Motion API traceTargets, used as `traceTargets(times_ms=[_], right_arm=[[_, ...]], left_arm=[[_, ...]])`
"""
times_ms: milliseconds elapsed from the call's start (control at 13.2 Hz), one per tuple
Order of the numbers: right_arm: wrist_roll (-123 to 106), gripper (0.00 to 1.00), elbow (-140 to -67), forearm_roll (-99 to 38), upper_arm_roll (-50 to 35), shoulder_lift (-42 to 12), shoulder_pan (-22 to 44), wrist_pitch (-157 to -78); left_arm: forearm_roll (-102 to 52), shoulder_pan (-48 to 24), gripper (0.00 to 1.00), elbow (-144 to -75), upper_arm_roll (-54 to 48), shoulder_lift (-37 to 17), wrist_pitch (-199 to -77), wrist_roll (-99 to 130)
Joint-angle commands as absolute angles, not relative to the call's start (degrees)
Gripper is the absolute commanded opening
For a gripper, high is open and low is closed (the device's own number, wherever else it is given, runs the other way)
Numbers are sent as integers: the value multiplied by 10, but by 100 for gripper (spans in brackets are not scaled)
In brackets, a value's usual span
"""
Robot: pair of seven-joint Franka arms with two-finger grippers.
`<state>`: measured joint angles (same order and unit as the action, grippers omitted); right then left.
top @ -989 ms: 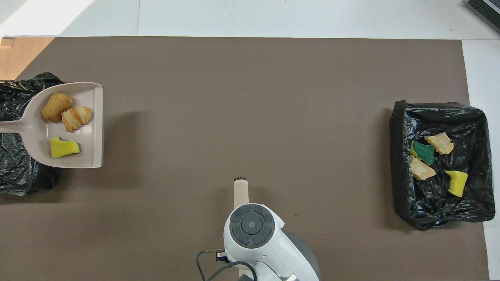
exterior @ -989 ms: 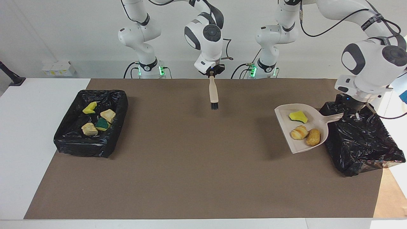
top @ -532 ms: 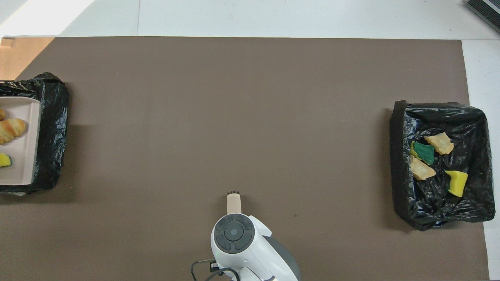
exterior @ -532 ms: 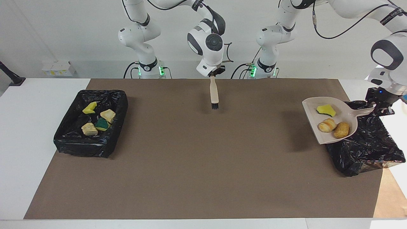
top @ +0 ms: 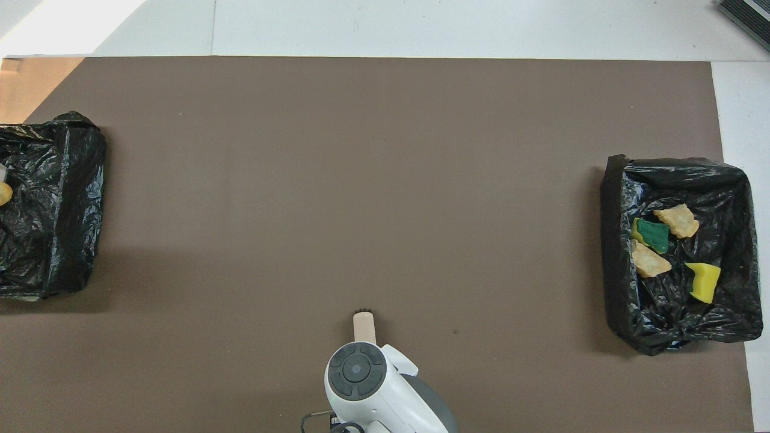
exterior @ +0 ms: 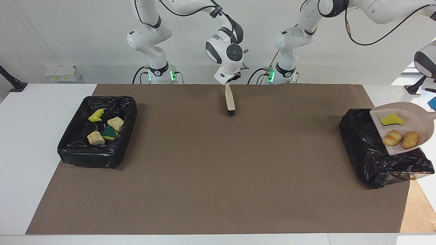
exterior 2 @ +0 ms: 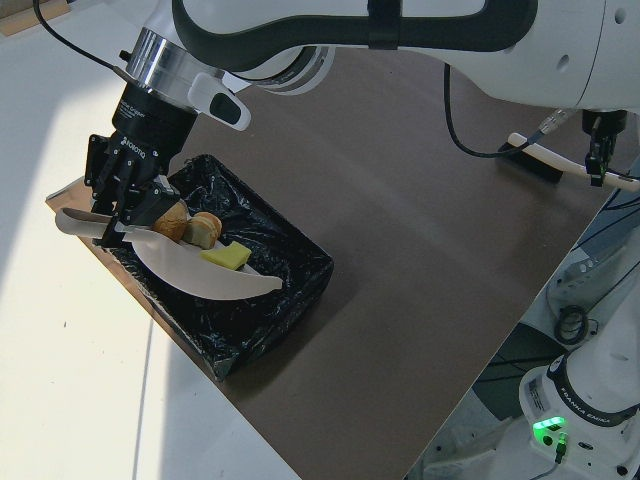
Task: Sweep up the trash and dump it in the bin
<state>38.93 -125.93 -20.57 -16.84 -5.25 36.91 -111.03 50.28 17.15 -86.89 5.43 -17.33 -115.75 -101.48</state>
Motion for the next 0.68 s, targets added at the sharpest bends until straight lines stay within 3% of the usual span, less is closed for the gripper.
traceTargets(times_ms=[0, 228, 608], right_arm=[[395, 0, -1285, -222, -168, -42, 368, -1147], [388, 0, -1288, -223, -168, -42, 365, -1151], [391, 6, -1257, -226, -167, -58, 348, -1145]], left_arm=[[570, 153, 0, -911, 62, -141, -1156, -973], [655, 123, 0, -959, 61, -100, -1127, -888], [682, 114, 0, -953, 54, -48, -1103, -899]])
